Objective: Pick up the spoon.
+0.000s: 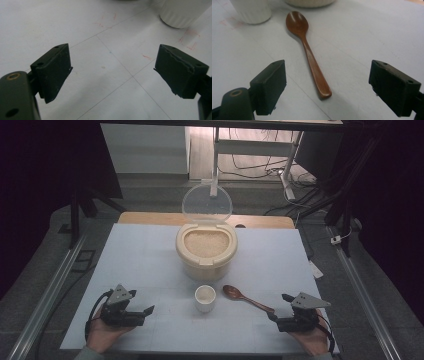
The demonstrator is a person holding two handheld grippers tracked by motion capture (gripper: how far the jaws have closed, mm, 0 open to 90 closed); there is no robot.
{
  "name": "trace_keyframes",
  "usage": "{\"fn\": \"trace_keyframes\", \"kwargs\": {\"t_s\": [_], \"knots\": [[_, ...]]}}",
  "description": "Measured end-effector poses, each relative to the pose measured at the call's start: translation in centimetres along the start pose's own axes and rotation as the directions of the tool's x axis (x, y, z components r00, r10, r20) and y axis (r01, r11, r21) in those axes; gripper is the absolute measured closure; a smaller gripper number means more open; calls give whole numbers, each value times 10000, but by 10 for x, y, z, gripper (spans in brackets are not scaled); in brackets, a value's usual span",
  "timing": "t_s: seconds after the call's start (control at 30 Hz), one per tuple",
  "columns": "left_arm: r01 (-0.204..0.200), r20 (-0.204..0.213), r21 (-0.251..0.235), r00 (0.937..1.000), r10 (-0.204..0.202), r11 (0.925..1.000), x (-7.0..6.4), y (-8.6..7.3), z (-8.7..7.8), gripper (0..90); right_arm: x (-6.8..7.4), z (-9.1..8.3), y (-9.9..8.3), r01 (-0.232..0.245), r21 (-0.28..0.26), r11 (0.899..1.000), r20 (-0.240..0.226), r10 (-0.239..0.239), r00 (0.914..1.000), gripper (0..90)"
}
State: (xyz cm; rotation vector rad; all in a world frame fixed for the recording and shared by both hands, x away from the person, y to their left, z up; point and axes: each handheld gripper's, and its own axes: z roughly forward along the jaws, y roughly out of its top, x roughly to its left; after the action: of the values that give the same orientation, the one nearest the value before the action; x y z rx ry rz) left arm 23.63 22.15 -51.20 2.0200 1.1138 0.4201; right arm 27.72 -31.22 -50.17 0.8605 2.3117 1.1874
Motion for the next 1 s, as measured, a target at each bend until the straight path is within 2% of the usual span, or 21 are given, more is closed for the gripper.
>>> {"fn": "trace_keyframes", "kwargs": {"t_s": [0.1, 0.17, 0.37, 0.63, 0.67, 0.87, 1.0], "knots": [[-69, 1, 40, 10000, 69, 10000, 0, 0, 1, 125, 0, 1, 2, -196, 65, 9998, -76, 197, 9998, 146], [-61, 30, 55, 10000, 61, 10000, 0, 0, 2, 121, 0, 0, 4, -157, 312, 9994, 45, 156, 9999, 147], [-52, 63, 43, 10000, 52, 10000, 1, 0, 1, 119, 2, -2, 6, -183, 453, 9988, 157, 176, 9997, 159], [-127, 51, 125, 9999, 126, 9998, 2, -1, 2, 116, 0, -2, 8, -193, 378, 9991, 30, 192, 9998, 202], [-138, 36, 124, 9999, 138, 9998, 2, -1, 2, 116, 0, -1, 10, -162, 501, 9986, 30, 160, 9999, 204], [-165, 13, 173, 9999, 165, 9997, 2, 0, 3, 117, 1, -3, 21, -64, 453, 9990, -41, 66, 10000, 219], [-150, 2, 235, 9999, 150, 9996, 3, 0, 3, 120, 5, -1, 34, 255, 1012, 9945, -314, -224, 9993, 237]]}}
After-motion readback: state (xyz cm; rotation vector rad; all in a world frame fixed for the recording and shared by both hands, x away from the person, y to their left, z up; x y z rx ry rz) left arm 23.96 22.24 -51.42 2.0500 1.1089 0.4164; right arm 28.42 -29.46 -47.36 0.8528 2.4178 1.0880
